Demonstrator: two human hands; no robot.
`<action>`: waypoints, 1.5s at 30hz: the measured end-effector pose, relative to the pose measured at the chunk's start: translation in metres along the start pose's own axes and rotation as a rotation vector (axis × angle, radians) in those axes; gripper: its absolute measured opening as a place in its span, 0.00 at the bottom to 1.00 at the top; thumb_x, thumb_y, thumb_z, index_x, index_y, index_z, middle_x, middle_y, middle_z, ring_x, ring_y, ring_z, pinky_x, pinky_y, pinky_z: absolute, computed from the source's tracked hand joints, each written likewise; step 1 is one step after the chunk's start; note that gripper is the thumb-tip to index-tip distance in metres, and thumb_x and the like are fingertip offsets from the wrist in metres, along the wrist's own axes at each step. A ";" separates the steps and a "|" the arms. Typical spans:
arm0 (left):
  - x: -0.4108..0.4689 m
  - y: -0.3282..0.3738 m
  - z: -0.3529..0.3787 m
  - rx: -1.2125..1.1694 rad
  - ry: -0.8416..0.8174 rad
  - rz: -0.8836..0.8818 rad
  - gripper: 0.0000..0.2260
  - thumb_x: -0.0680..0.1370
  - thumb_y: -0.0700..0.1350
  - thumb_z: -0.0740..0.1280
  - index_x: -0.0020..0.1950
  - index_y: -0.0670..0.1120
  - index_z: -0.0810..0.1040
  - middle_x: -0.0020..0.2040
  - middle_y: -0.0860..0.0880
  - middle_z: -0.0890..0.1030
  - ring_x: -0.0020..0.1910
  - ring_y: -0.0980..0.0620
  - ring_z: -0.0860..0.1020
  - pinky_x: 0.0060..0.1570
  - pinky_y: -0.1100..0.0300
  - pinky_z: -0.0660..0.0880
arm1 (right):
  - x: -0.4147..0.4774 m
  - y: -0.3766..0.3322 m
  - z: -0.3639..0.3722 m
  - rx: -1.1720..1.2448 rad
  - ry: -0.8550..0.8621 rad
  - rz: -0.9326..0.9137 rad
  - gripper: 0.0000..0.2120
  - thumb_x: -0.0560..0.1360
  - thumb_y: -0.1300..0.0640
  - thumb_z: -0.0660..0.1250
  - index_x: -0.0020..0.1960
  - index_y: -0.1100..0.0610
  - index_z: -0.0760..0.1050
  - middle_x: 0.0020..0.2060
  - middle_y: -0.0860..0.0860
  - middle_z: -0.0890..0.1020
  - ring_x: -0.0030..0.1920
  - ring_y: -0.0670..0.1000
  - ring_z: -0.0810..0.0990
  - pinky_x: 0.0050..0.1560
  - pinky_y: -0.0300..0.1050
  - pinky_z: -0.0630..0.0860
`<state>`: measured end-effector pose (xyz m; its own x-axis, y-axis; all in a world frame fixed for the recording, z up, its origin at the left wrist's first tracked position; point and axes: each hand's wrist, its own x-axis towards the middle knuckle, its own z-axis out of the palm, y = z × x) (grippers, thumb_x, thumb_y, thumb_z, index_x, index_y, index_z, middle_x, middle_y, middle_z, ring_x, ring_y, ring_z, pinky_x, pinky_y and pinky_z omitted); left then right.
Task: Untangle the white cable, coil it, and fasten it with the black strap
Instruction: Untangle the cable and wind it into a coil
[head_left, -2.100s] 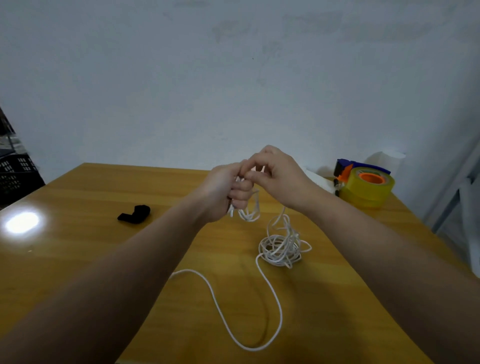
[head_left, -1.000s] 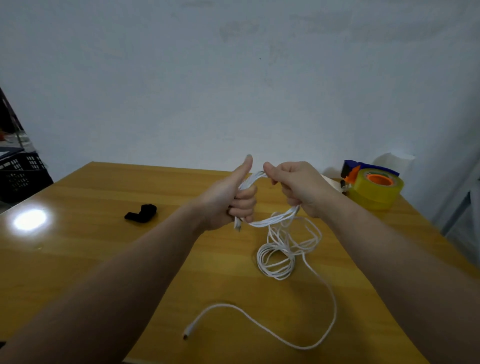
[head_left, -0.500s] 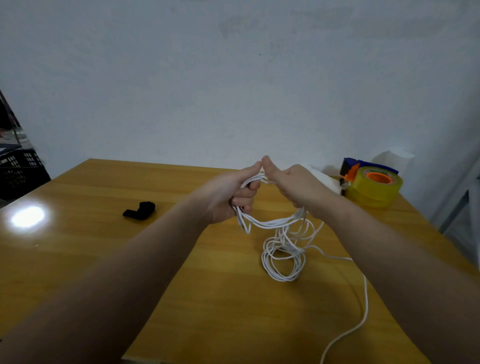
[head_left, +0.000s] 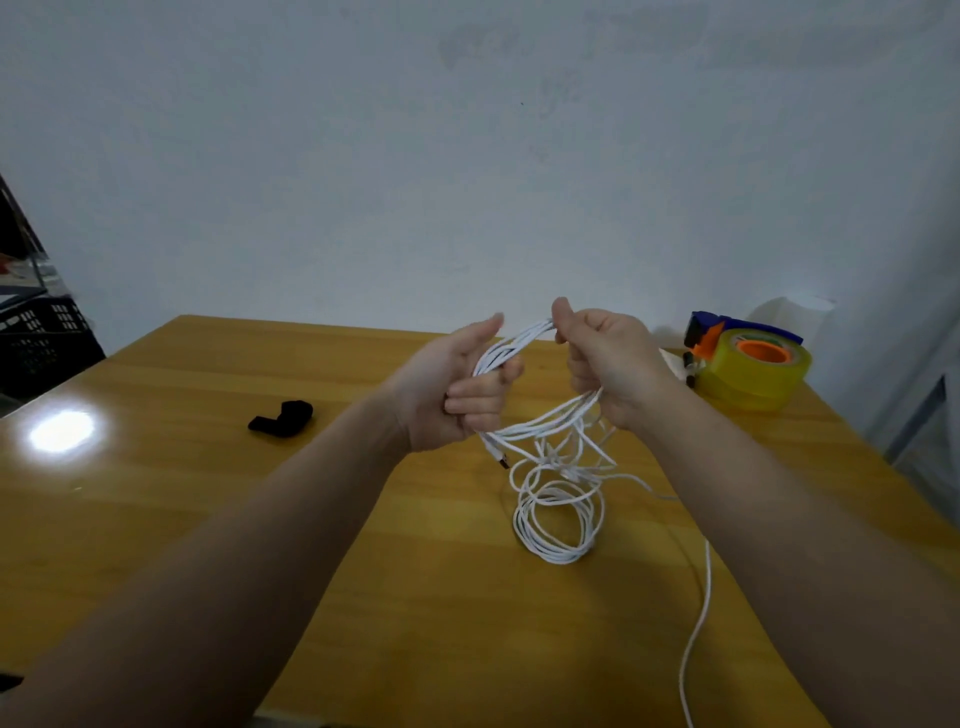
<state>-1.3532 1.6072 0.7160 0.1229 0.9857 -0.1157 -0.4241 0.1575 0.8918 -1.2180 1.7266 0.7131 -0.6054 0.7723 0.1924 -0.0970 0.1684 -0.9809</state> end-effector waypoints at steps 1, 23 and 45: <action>-0.001 0.001 -0.001 0.047 -0.025 -0.014 0.22 0.77 0.54 0.55 0.30 0.42 0.76 0.16 0.53 0.63 0.16 0.57 0.62 0.25 0.65 0.67 | 0.000 0.002 0.004 -0.131 0.043 -0.072 0.19 0.76 0.45 0.65 0.32 0.55 0.69 0.20 0.47 0.62 0.21 0.47 0.59 0.27 0.41 0.58; -0.017 0.038 -0.038 -0.073 0.826 0.492 0.20 0.80 0.48 0.62 0.31 0.50 0.58 0.19 0.55 0.54 0.16 0.57 0.52 0.18 0.69 0.48 | -0.013 0.020 -0.050 -0.345 -0.300 -0.019 0.08 0.78 0.59 0.64 0.55 0.55 0.78 0.41 0.50 0.83 0.39 0.47 0.81 0.39 0.37 0.77; 0.013 0.007 -0.005 -0.055 0.633 0.486 0.20 0.81 0.54 0.59 0.32 0.50 0.59 0.20 0.54 0.56 0.18 0.57 0.53 0.17 0.65 0.50 | -0.020 -0.007 0.011 -0.280 -0.221 0.061 0.33 0.76 0.45 0.65 0.76 0.47 0.53 0.65 0.46 0.72 0.63 0.46 0.70 0.63 0.45 0.66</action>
<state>-1.3591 1.6210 0.7184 -0.6130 0.7891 0.0396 -0.3447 -0.3122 0.8853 -1.2134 1.7030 0.7161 -0.7627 0.6400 0.0931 0.1461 0.3107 -0.9392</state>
